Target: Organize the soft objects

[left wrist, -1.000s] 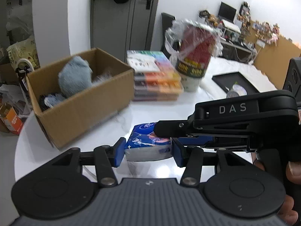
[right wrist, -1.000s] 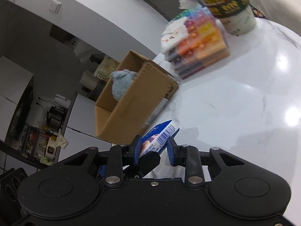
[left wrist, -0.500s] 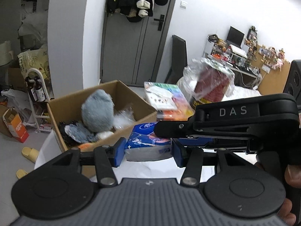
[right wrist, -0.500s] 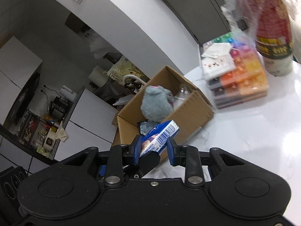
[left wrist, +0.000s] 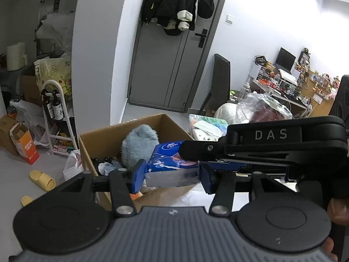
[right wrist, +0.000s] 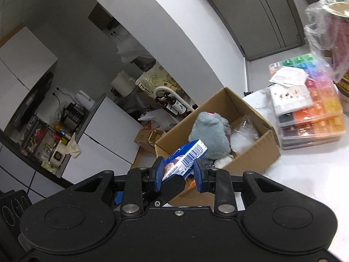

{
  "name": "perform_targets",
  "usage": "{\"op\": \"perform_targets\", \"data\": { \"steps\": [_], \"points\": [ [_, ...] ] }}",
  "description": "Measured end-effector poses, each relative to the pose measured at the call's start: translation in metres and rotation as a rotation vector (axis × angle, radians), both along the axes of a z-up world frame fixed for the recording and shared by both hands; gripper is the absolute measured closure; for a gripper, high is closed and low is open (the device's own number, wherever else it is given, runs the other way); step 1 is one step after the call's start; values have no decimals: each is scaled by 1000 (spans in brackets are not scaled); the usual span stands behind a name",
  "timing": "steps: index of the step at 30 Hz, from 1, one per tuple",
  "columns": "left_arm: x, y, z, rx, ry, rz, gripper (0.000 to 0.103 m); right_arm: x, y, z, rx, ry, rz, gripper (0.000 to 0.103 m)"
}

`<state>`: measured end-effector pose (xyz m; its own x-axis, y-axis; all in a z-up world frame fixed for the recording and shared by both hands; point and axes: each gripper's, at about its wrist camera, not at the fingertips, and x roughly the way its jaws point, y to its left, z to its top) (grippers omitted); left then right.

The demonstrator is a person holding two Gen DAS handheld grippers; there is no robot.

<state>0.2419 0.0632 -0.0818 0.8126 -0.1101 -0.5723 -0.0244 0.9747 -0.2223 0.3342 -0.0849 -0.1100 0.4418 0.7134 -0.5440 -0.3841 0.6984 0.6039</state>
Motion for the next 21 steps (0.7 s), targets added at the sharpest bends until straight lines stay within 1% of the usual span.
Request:
{"op": "perform_targets", "data": {
  "steps": [3, 4, 6, 8, 9, 10, 11, 13, 14, 15, 21],
  "points": [
    [6, 8, -1, -11, 5, 8, 52, 3, 10, 1, -20, -8, 4, 73],
    [8, 11, -1, -14, 4, 13, 52, 4, 12, 2, -20, -14, 4, 71],
    [12, 14, -1, -16, 4, 27, 52, 4, 17, 4, -31, -36, 7, 69],
    [20, 17, -3, -3, 17, 40, 51, 5, 17, 7, -54, -38, -2, 61],
    [24, 19, -5, 14, 28, 63, 50, 5, 15, 9, -58, -38, -13, 53],
    [28, 23, -5, 32, 43, 96, 49, 4, 11, 11, -56, -41, -27, 50],
    [29, 26, -5, 32, 47, 114, 48, 4, 7, 11, -52, -40, -34, 49],
    [28, 34, -1, 3, 49, 128, 41, 2, -2, 11, -48, -31, -52, 44],
    [27, 36, 0, -8, 47, 133, 33, 2, -6, 11, -51, -27, -60, 44],
    [25, 38, 2, -13, 44, 138, 31, 1, -9, 11, -54, -26, -65, 44],
    [15, 39, 13, -3, 54, 158, 30, -7, -21, 13, -52, -17, -76, 42]
  ]
}}
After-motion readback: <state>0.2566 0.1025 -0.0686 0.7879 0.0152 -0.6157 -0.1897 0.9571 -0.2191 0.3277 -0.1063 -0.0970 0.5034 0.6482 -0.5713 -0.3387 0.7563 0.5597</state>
